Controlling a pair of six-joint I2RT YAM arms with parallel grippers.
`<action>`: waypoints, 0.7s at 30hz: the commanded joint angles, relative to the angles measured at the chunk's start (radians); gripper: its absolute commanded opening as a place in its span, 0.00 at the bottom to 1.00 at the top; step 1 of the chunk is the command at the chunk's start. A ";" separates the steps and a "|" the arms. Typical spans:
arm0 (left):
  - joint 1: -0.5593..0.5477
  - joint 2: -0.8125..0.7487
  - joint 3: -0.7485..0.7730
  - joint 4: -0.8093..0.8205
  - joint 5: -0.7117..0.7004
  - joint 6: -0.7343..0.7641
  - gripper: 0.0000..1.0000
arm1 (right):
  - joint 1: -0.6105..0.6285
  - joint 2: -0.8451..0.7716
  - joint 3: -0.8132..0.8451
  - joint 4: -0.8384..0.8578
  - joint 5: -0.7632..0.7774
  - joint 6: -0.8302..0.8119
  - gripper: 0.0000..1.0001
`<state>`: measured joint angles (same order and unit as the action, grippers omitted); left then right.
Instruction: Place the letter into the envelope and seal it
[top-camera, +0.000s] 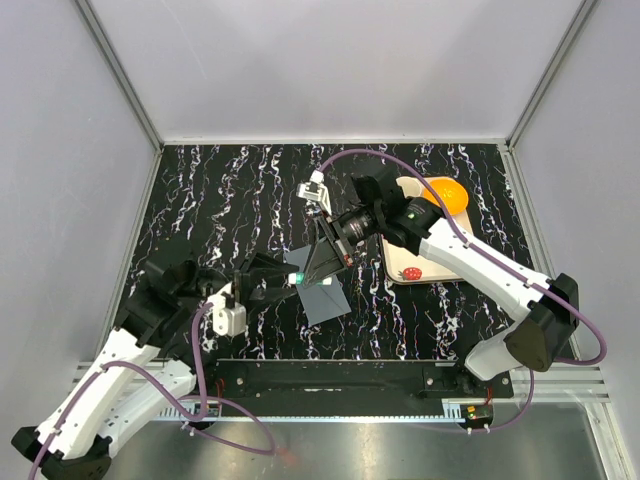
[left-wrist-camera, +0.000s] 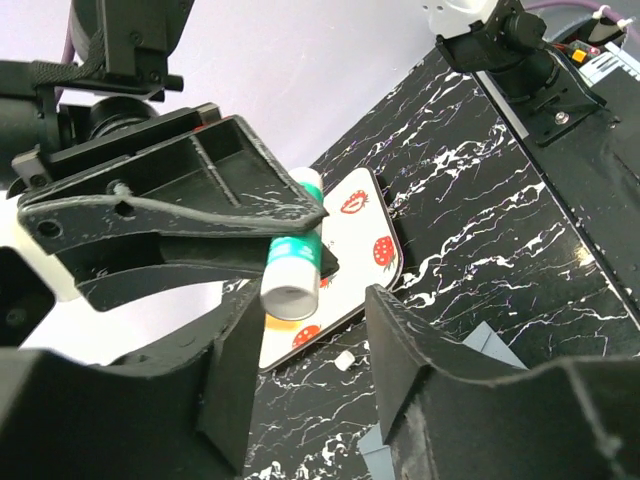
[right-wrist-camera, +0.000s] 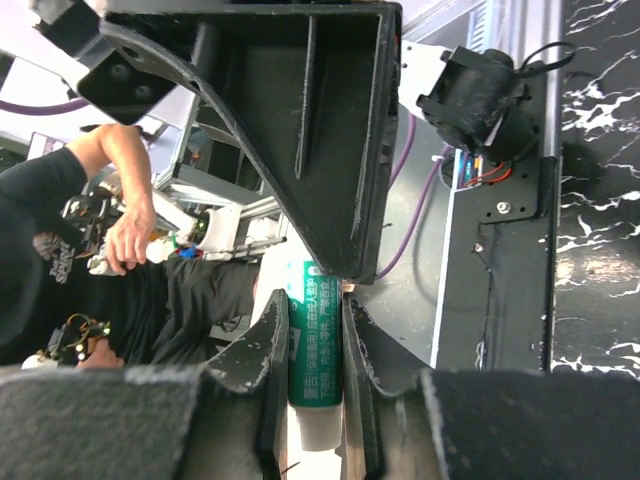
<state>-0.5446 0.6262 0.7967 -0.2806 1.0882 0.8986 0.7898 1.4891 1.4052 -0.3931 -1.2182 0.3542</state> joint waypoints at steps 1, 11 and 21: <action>-0.037 0.006 0.047 -0.012 -0.016 0.117 0.46 | -0.004 -0.010 -0.011 0.119 -0.083 0.108 0.00; -0.094 0.018 0.068 -0.012 -0.039 0.083 0.36 | -0.006 -0.006 -0.017 0.117 -0.078 0.104 0.00; -0.107 0.056 0.101 -0.009 -0.071 -0.123 0.08 | -0.004 -0.026 0.050 -0.133 0.067 -0.180 0.00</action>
<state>-0.6418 0.6571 0.8402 -0.3237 1.0122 0.9062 0.7898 1.4876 1.3827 -0.3817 -1.2663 0.3737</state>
